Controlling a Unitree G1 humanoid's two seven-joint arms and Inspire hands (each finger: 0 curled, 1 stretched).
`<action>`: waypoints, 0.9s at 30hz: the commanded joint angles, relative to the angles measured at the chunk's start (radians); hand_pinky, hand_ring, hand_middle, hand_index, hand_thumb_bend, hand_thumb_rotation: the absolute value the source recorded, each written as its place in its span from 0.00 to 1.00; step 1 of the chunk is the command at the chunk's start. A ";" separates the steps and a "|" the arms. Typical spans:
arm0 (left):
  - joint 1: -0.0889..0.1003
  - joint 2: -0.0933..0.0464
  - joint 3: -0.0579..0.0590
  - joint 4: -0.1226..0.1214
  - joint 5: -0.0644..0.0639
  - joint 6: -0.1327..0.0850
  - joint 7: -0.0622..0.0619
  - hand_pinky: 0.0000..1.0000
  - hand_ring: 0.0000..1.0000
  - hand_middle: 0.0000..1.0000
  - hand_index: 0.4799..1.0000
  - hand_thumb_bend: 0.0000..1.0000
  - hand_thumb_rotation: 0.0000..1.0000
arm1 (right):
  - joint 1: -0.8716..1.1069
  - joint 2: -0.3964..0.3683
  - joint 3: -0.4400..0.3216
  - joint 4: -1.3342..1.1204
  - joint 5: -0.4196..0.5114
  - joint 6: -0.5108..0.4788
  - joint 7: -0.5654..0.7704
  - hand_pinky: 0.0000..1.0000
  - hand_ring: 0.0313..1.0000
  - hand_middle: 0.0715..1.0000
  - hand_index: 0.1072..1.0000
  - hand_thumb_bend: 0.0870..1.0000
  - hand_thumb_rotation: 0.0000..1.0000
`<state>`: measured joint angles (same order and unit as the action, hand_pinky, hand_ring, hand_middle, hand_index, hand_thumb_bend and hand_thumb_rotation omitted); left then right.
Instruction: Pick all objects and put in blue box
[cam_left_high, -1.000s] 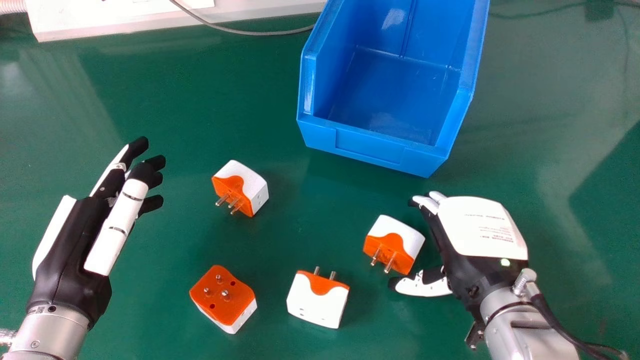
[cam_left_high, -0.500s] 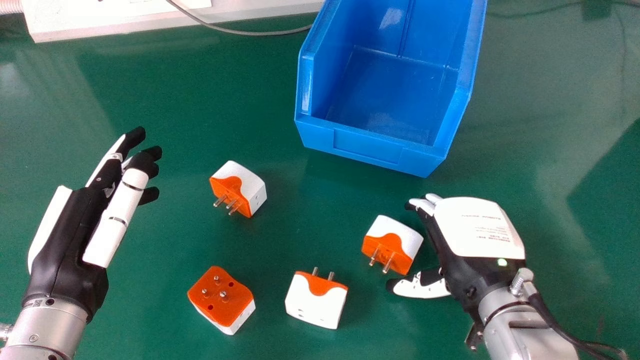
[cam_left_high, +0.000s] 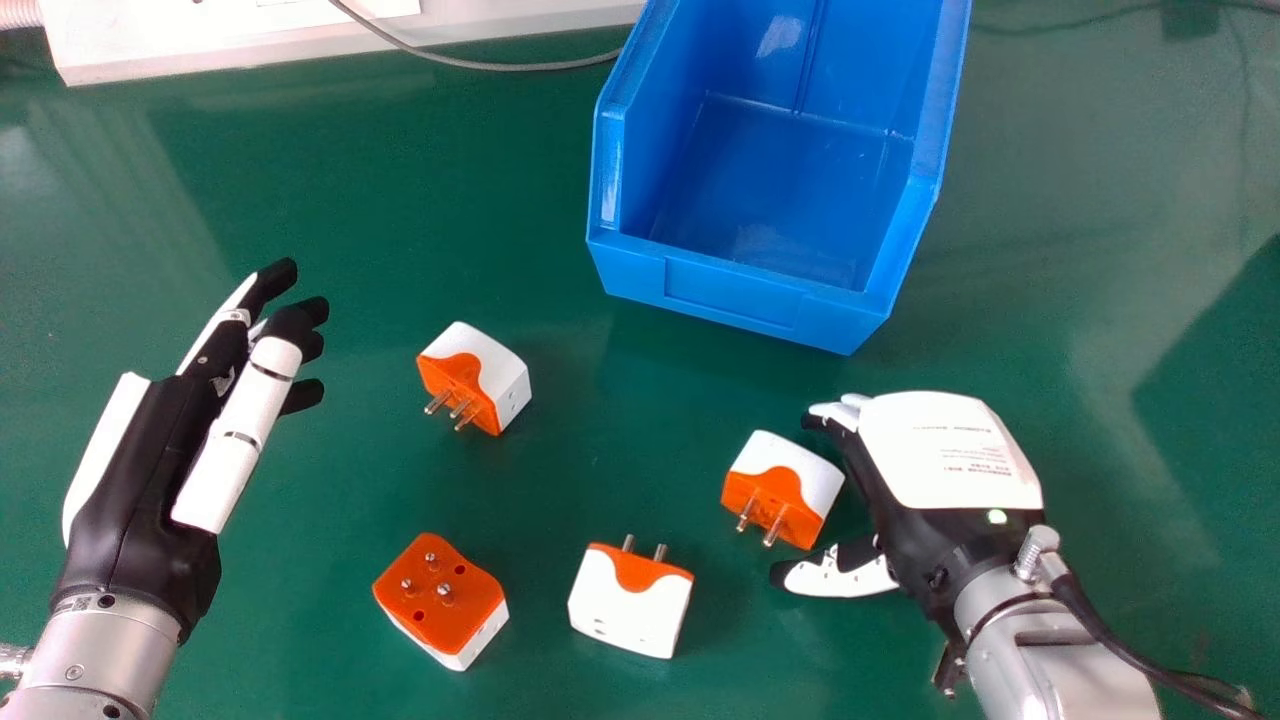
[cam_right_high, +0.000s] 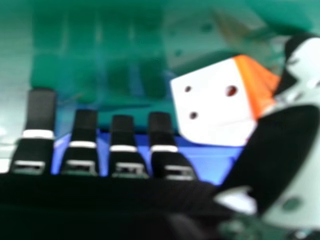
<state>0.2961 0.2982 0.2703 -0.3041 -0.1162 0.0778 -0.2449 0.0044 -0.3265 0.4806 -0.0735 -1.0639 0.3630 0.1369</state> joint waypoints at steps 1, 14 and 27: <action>-0.009 0.010 0.000 -0.014 0.008 -0.005 0.002 0.84 0.89 0.89 0.86 0.46 0.88 | -0.004 0.031 0.046 0.001 0.021 -0.029 0.026 0.73 0.85 0.87 0.81 0.53 0.43; -0.006 0.010 -0.001 -0.025 0.008 0.006 0.004 0.84 0.89 0.89 0.86 0.47 0.88 | -0.020 0.045 0.048 -0.001 0.015 -0.018 0.065 0.74 0.86 0.88 0.82 0.53 0.51; -0.003 0.009 -0.002 -0.031 0.004 0.006 0.002 0.83 0.89 0.89 0.86 0.47 0.88 | -0.037 0.057 0.056 0.027 0.011 -0.019 0.059 0.75 0.86 0.88 0.83 0.56 0.56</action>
<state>0.2944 0.2983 0.2622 -0.3049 -0.1160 0.0903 -0.2449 -0.0341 -0.2991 0.4934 -0.0577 -1.0740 0.3712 0.1757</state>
